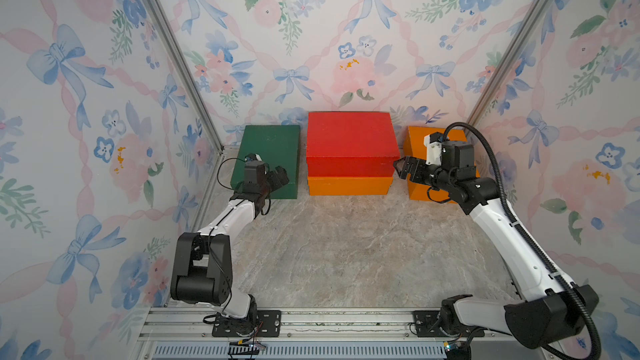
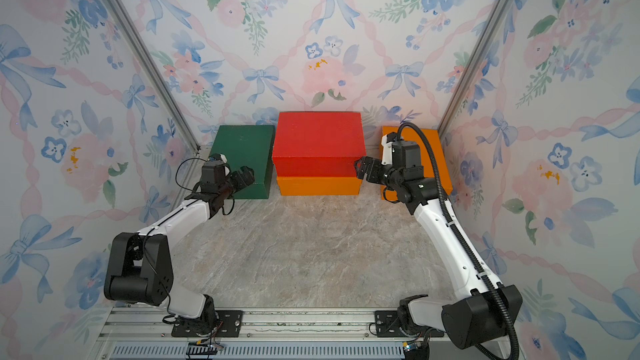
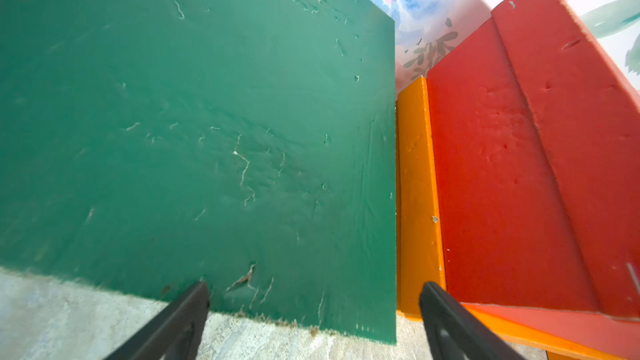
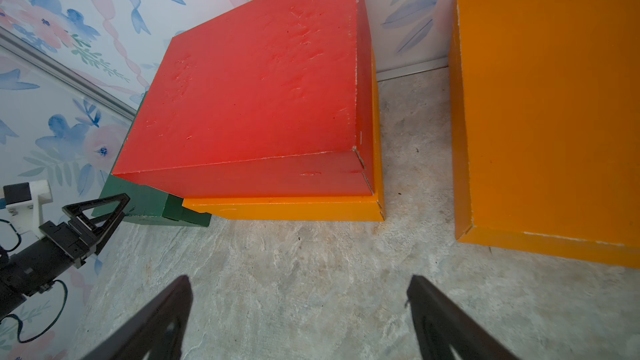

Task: Stack the shoeboxes
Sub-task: Move the shoebox to the center of the board.

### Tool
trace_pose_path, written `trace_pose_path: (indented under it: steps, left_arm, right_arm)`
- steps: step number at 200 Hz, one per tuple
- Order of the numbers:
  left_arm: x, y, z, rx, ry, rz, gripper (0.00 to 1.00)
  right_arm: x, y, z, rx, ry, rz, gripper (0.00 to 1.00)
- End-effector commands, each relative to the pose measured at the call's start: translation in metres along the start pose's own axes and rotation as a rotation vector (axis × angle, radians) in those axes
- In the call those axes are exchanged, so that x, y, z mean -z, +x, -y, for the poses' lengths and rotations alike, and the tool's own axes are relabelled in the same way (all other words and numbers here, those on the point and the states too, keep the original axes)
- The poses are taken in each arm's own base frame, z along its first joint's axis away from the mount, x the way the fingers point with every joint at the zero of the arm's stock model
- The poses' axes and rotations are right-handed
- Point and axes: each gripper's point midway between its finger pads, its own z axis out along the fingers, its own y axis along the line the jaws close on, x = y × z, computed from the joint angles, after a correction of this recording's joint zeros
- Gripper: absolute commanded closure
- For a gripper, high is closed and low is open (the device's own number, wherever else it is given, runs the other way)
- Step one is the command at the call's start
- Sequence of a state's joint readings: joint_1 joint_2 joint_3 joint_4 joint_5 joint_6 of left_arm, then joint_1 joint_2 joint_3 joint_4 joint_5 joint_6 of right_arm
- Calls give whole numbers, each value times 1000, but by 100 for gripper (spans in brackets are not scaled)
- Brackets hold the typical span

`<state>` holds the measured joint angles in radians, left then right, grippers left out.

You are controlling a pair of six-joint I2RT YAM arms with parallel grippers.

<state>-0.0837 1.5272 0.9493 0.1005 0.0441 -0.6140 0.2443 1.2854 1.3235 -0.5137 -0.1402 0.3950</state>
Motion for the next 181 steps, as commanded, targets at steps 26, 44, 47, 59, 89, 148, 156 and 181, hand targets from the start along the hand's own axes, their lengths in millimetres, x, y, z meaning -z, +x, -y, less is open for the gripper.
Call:
trace_pose_path:
  steps: [26, 44, 47, 59, 89, 148, 156, 181]
  left_arm:
    - [8, 18, -7, 20, -32, -65, 2]
    - [17, 5, 9, 12, 5, -28, 2]
    - [19, 4, 12, 8, 10, -22, 2]
    - [24, -5, 24, -3, 34, 2, 2]
    - [30, -20, 54, -17, 101, 28, 2]
    - [-1, -19, 55, -28, 70, 0, 2]
    - [-5, -18, 53, -26, 63, -4, 2]
    - [-9, -15, 50, -24, 49, -12, 2]
  right_arm:
    - [11, 2, 2, 23, 14, 13, 3]
    - [13, -1, 2, 26, 13, 22, 3]
    - [13, -1, 2, 26, 14, 24, 3]
    - [14, -2, 2, 24, 12, 28, 3]
    - [13, -3, 0, 19, 3, 30, 3]
    - [11, 3, 4, 24, 15, 16, 3]
    - [11, 4, 6, 24, 18, 15, 3]
    - [10, 6, 11, 25, 29, 10, 3]
